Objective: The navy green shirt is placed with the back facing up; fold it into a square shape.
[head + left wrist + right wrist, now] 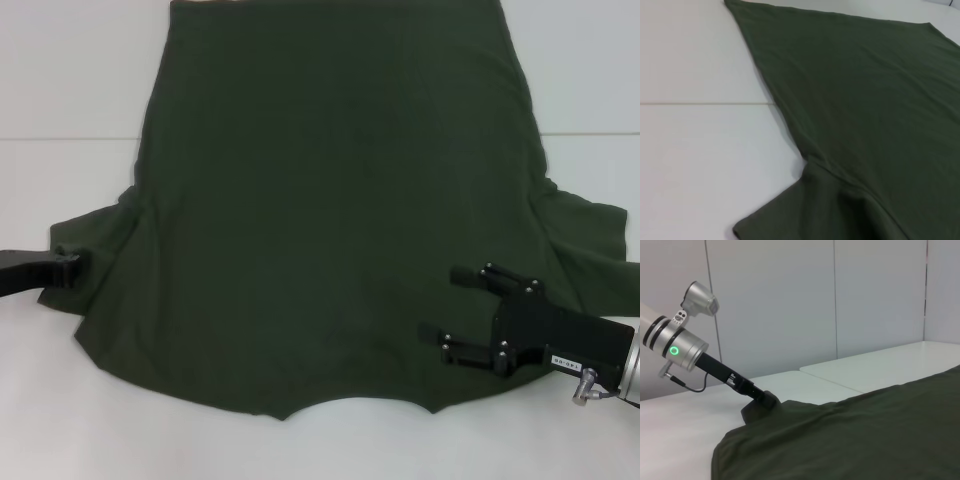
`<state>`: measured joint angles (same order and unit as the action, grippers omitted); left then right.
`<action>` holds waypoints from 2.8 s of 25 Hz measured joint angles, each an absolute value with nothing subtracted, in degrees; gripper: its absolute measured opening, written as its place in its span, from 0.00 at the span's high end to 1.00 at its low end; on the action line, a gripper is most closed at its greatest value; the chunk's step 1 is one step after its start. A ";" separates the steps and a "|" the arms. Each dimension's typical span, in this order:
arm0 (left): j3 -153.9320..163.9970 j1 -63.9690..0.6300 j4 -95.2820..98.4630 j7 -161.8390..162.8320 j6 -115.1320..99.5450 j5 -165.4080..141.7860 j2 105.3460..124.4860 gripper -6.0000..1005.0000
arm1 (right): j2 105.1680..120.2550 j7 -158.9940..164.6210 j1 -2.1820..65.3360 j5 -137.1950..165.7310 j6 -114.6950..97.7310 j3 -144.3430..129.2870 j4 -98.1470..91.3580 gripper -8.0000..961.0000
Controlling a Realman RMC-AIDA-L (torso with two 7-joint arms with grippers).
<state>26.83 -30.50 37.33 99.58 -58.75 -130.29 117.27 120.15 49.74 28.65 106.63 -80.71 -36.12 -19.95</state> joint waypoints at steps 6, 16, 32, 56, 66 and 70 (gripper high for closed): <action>27.29 -30.44 38.32 99.63 -59.01 -130.38 117.42 0.96 | 120.15 49.74 28.65 106.60 -80.68 -36.06 -19.95 0.05; 24.24 -29.54 43.40 102.24 -59.01 -130.11 116.82 0.96 | 120.14 49.74 28.91 106.60 -80.79 -35.95 -20.04 0.05; 32.13 -31.48 52.08 123.60 -68.21 -130.65 116.49 0.95 | 120.14 49.90 29.25 106.61 -80.61 -36.09 -19.95 0.05; 37.19 -39.54 42.15 148.38 -69.70 -128.48 116.56 0.86 | 120.23 49.43 28.82 106.88 -81.18 -36.12 -19.25 0.05; 36.11 -38.32 35.21 143.58 -67.97 -117.64 117.19 0.79 | 120.23 49.55 28.73 106.96 -81.41 -36.17 -19.25 0.05; 36.36 -38.23 32.62 142.49 -68.38 -115.83 117.58 0.68 | 120.18 49.67 28.67 106.97 -81.47 -36.19 -19.24 0.05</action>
